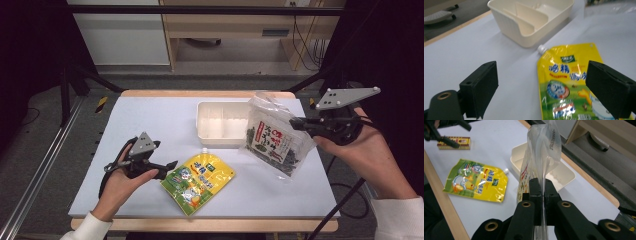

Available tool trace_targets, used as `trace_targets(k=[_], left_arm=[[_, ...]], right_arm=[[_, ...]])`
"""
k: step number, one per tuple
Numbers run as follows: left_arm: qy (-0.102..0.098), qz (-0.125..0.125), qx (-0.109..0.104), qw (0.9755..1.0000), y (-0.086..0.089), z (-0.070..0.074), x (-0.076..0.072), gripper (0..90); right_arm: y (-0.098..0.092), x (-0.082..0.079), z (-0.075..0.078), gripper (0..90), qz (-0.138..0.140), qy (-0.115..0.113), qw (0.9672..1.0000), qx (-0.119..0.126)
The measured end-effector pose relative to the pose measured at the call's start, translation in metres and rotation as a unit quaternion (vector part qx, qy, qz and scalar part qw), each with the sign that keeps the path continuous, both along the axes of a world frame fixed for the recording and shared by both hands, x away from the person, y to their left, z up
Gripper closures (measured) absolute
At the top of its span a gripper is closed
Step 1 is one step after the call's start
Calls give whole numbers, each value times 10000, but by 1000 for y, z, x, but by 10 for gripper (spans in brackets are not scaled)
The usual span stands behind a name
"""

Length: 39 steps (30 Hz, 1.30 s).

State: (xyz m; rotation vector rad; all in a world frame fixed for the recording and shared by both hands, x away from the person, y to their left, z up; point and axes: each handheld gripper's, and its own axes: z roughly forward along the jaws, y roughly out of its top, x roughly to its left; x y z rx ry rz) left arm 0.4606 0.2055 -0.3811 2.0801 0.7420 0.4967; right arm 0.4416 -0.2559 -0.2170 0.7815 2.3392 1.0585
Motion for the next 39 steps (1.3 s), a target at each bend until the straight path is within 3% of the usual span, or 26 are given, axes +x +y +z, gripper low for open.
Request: trace_targets(k=[1,3,6,7,13,19,21,22,24,27,28,35,39], left_arm=[[40,48,-20,10000,8,-9,-5,101],[38,82,-11,10000,12,-13,-7,99],[-87,220,178,9996,25,-27,-19,93],[-80,250,153,9995,29,-30,-21,91],[-61,253,243,9994,39,-37,-33,73],[-166,453,350,9982,50,-46,-47,70],[-144,491,286,9983,52,-47,-48,71],[-100,621,-6,9980,53,-50,-48,75],[-110,680,-70,9976,53,-50,-49,78],[-284,777,-2,9966,53,-49,-48,79],[-307,801,-11,9963,54,-49,-48,79],[-261,1052,8,9941,61,-55,-44,82],[-243,1180,25,9927,67,-57,-42,87]], right_arm=[[0,1,1,884,-28,9,10000,42],[0,3,3,884,-37,1,10000,76],[5,11,9,885,-40,4,9999,140],[7,13,11,885,-40,-20,9999,152],[20,34,21,885,-16,-111,9992,378],[34,57,30,885,-50,-246,9983,526],[36,61,32,885,-54,-277,9983,519],[40,69,35,886,-86,-302,9981,524],[43,73,36,885,-123,-297,9981,523],[48,93,38,885,-218,-376,9972,605],[48,93,38,885,-218,-376,9972,605],[48,114,39,886,-304,-424,9961,709],[43,124,32,886,-403,-435,9946,856]])
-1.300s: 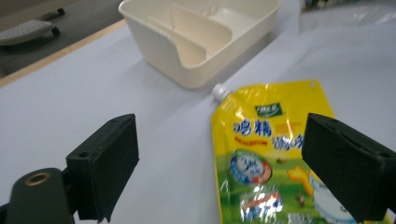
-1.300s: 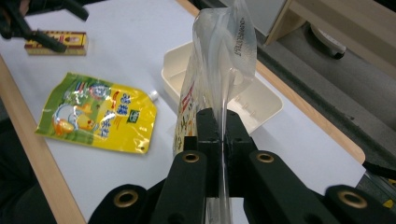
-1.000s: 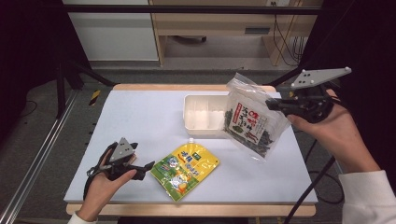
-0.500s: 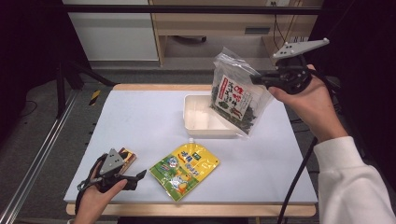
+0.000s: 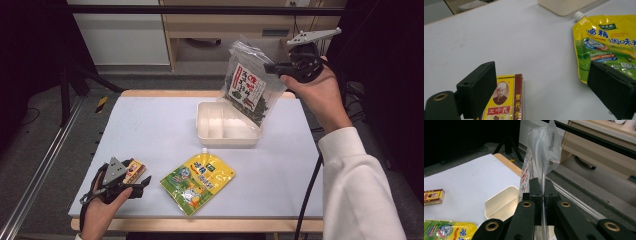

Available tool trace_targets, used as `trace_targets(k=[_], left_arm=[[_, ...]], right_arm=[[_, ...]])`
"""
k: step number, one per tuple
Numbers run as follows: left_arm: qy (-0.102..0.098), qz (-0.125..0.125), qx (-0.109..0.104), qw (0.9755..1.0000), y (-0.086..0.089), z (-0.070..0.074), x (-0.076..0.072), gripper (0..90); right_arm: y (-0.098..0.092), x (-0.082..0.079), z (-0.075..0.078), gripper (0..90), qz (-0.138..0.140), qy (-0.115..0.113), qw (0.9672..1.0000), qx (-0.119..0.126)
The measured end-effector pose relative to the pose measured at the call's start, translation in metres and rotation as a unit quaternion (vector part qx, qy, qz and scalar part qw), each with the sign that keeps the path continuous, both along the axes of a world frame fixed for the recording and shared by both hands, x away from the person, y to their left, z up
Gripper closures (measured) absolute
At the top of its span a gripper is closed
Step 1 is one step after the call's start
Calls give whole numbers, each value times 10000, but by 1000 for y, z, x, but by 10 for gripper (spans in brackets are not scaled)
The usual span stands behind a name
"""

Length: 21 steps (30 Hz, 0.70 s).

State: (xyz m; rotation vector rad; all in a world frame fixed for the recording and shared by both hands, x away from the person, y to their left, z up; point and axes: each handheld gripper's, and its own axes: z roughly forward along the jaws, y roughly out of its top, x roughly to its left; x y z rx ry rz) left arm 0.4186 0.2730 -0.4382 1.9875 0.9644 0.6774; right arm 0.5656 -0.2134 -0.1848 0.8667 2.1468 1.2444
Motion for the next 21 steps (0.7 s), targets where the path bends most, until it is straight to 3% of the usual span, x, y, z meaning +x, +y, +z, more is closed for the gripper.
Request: trace_targets(k=[9,21], left_arm=[[-11,69,-28,10000,6,1,0,90],[-32,81,-37,10000,6,1,-1,90]], right_arm=[[-10,10,-17,886,-156,109,9997,157],[-8,24,-29,886,-236,140,9994,211]])
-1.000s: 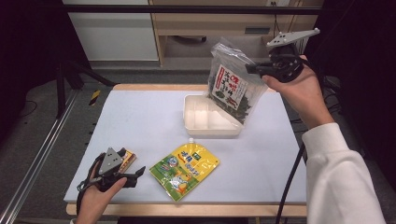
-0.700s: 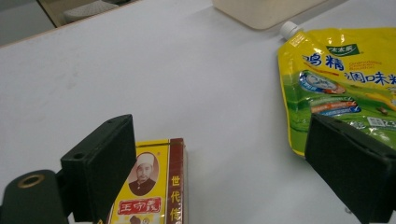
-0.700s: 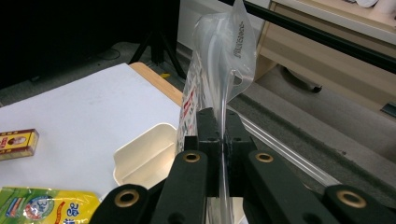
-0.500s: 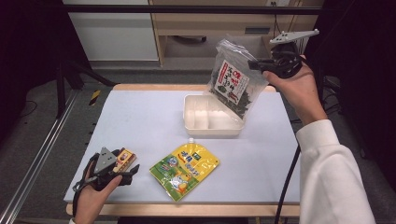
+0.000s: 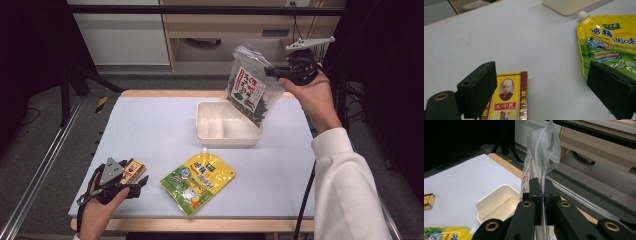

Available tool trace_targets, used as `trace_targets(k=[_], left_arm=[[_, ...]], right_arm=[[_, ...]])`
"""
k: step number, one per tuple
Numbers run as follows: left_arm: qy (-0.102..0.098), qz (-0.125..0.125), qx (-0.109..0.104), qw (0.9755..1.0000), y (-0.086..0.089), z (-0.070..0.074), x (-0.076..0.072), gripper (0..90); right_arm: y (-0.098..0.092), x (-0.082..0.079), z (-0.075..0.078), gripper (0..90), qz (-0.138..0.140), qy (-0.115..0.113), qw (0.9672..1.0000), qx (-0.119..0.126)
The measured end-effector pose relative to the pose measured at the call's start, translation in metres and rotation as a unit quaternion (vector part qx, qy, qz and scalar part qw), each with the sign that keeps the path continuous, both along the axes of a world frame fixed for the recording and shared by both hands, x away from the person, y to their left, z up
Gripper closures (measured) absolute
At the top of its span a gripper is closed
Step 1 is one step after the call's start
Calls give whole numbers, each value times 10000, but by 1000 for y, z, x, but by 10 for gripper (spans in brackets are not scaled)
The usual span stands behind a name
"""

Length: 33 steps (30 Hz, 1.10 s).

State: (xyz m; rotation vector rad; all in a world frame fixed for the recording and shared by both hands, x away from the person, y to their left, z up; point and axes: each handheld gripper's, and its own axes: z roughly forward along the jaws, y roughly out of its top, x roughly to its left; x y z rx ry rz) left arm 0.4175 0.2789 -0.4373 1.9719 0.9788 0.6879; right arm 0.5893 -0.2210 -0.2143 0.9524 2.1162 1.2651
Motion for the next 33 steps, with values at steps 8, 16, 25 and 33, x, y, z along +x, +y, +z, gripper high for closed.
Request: trace_targets(k=[8,16,25,33], left_arm=[[-114,134,-68,9998,3,3,-1,88],[-112,192,-108,9997,4,2,-1,87],[-77,176,-108,9998,4,2,0,81],[-86,173,-99,9998,3,2,0,81]], right_arm=[[1,7,-12,886,5,65,10000,-29],[-4,10,-20,886,-96,108,9999,32],[-10,13,-26,886,-187,145,9997,18],[-16,12,-31,885,-216,186,9995,97]])
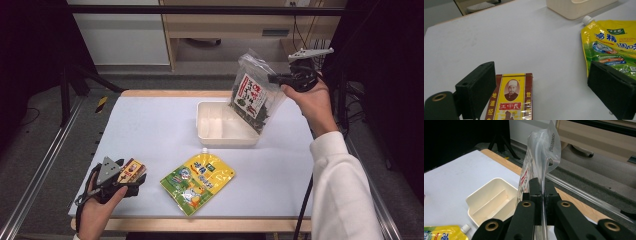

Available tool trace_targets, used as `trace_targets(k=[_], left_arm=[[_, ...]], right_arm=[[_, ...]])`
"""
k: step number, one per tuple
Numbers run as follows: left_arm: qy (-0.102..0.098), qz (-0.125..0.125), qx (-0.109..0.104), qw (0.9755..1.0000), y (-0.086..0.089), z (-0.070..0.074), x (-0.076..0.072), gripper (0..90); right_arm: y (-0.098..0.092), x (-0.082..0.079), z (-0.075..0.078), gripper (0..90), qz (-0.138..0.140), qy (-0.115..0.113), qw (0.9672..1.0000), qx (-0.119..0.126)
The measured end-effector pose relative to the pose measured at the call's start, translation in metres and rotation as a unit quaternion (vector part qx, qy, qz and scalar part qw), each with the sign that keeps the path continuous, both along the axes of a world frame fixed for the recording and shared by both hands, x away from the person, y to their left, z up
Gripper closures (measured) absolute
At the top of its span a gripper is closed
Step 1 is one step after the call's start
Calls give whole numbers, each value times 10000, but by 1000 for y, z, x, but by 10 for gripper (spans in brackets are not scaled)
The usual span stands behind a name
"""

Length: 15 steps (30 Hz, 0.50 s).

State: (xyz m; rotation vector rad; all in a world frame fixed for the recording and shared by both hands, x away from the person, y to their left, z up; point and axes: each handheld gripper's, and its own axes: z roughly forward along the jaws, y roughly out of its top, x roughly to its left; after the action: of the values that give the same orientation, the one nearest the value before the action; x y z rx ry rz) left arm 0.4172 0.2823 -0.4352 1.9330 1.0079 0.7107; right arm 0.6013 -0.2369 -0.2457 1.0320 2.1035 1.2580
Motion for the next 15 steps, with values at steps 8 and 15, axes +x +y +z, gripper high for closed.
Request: trace_targets(k=[8,15], left_arm=[[4,-14,-1,10000,0,0,0,81],[14,-45,-6,10000,0,0,0,81]], right_arm=[[5,0,-1,886,32,-20,9999,-94],[12,1,-2,885,65,13,9998,-169]])
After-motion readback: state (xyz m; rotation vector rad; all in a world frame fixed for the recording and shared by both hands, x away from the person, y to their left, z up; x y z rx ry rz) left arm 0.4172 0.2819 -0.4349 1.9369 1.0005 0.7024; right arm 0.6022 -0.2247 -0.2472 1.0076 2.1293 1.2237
